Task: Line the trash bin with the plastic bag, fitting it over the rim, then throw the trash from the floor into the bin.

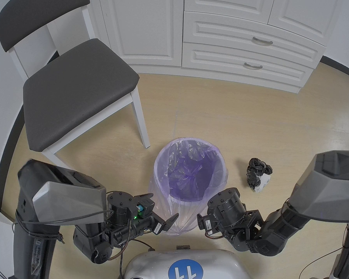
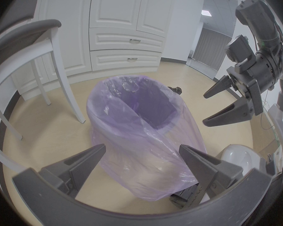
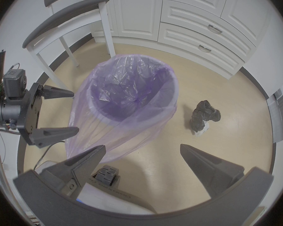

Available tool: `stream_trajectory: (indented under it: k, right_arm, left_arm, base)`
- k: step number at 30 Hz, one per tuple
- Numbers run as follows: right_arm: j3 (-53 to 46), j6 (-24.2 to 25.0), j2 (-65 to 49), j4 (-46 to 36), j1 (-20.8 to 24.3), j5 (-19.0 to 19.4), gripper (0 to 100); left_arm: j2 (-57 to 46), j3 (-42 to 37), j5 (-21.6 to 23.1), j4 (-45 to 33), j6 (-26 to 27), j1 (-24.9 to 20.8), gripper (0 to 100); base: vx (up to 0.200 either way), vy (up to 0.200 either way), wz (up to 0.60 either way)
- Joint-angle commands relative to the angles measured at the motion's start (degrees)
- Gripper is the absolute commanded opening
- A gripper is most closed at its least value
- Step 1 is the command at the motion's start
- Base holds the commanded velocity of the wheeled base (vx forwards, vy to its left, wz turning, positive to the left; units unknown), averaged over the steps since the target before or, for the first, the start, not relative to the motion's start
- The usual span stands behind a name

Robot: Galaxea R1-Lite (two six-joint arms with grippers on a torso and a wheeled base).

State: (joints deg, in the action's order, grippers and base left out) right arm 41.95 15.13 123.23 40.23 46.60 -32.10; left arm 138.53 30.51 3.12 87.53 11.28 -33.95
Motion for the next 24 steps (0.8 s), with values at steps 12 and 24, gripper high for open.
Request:
stream_trajectory:
  k: [12,24]
  right_arm:
    - [6.0,-1.4,16.2,6.2,-4.2,0.7,100]
    - [13.5,0.3,21.3,6.1,-8.1,0.1,100]
  left_arm:
    - [11.7,10.6,-2.5,-5.6,-0.1,5.0,100]
    - [12.1,19.8,-8.0,-13.3,-4.8,8.3,100]
  base:
    - [0.000,0.000,0.00]
    - [0.000,0.000,0.00]
